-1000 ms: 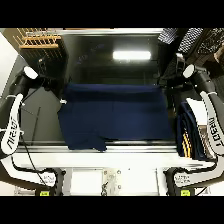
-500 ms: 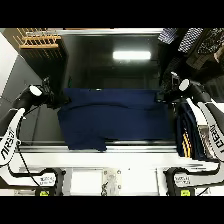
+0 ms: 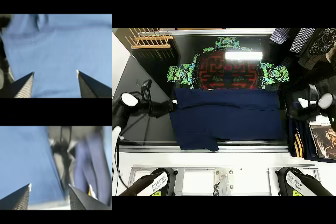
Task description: Fold the clothes and pants, and hang the long-sleeved shirts on hangers.
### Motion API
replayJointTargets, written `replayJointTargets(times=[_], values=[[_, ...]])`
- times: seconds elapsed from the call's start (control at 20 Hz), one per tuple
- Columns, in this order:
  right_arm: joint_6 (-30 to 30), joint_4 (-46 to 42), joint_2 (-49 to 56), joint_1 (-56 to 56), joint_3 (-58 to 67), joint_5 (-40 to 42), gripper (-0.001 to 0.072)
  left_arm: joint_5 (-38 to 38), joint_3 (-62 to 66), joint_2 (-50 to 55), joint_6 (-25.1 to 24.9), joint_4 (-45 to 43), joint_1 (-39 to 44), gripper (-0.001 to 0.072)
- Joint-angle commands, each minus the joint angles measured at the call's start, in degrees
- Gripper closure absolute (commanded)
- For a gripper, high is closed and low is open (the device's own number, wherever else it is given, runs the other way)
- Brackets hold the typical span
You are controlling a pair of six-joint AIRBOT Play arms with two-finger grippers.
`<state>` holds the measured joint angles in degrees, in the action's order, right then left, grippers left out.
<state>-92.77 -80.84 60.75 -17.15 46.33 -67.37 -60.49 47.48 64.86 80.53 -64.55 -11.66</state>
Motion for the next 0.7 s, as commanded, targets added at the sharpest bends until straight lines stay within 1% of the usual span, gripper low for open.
replayJointTargets(times=[0.0, 0.2, 0.3, 0.4, 0.65], values=[[-10.3, 2.4, -10.2, -7.1, -16.8, -1.4, 0.0196, -0.7, -9.7, -7.4, 1.9, 0.2, 2.1, 0.0140], [-10.5, 12.5, -14.6, -8.4, -28.0, 8.2, 0.0197, 1.1, -14.5, -11.9, 3.1, 0.2, 6.3, 0.0140], [-8.9, 16.8, -14.5, -8.3, -30.4, 13.1, 0.0197, 1.1, -14.7, -12.5, 4.0, 0.2, 7.6, 0.0140], [-7.1, 18.1, -14.5, -8.3, -31.1, 16.6, 0.0197, 1.2, -14.6, -12.5, 4.0, 0.2, 8.5, 0.0140], [-6.7, 18.6, -14.5, -6.1, -31.1, 22.6, 0.0198, 2.3, -14.6, -12.5, 5.4, 0.1, 8.8, 0.0140]])
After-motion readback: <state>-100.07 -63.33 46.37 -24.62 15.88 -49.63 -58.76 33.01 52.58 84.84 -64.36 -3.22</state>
